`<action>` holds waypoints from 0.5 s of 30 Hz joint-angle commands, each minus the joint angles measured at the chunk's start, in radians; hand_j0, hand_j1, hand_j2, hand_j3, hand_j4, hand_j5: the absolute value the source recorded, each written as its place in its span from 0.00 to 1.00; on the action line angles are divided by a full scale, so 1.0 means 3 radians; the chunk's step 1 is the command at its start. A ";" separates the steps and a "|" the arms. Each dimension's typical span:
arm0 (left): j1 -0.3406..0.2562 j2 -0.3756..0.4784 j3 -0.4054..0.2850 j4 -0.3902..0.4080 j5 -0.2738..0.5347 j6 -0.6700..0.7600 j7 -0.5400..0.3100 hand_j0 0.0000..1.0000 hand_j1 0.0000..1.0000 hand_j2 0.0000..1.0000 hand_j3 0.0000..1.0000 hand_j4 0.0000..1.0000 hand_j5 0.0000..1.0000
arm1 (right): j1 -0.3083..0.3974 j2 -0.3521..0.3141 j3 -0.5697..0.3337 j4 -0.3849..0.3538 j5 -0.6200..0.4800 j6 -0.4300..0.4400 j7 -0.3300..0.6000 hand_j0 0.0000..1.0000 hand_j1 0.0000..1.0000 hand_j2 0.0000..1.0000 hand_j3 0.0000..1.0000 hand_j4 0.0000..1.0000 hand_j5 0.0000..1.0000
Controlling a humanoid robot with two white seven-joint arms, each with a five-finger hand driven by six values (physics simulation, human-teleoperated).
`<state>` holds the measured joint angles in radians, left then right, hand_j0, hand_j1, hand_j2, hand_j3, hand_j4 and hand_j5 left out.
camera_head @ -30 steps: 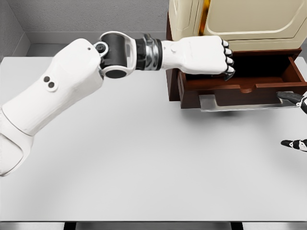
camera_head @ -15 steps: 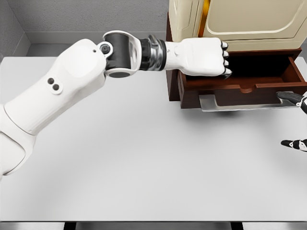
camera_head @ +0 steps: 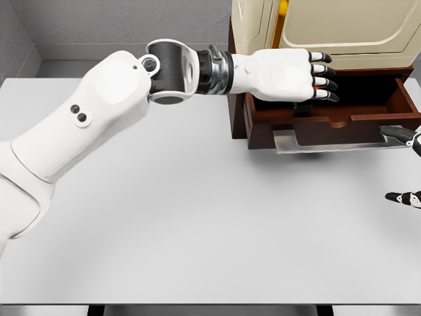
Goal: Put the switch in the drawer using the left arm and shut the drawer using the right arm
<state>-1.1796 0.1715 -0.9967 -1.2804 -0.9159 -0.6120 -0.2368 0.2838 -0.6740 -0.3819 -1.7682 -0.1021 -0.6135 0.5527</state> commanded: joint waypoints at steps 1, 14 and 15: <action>0.0000 0.0001 0.0009 -0.0002 0.0016 0.0004 0.0007 1.00 1.00 1.00 1.00 1.00 1.00 | 0.0000 -0.0003 0.0000 -0.0002 -0.0028 0.0009 -0.0002 1.00 1.00 1.00 1.00 1.00 1.00; 0.0005 0.0088 0.0280 -0.0201 0.0491 0.0004 0.0007 1.00 1.00 1.00 1.00 1.00 1.00 | 0.0005 -0.0003 0.0000 -0.0002 -0.0028 0.0009 -0.0002 1.00 1.00 1.00 1.00 1.00 1.00; 0.0005 0.0093 0.0280 -0.0201 0.0491 0.0004 0.0007 1.00 1.00 1.00 1.00 1.00 1.00 | 0.0005 -0.0003 0.0000 -0.0002 -0.0028 0.0009 -0.0002 1.00 1.00 1.00 1.00 1.00 1.00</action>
<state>-1.1781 0.1946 -0.9185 -1.3384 -0.7753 -0.6119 -0.2353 0.2853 -0.6740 -0.3819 -1.7682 -0.1021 -0.6135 0.5527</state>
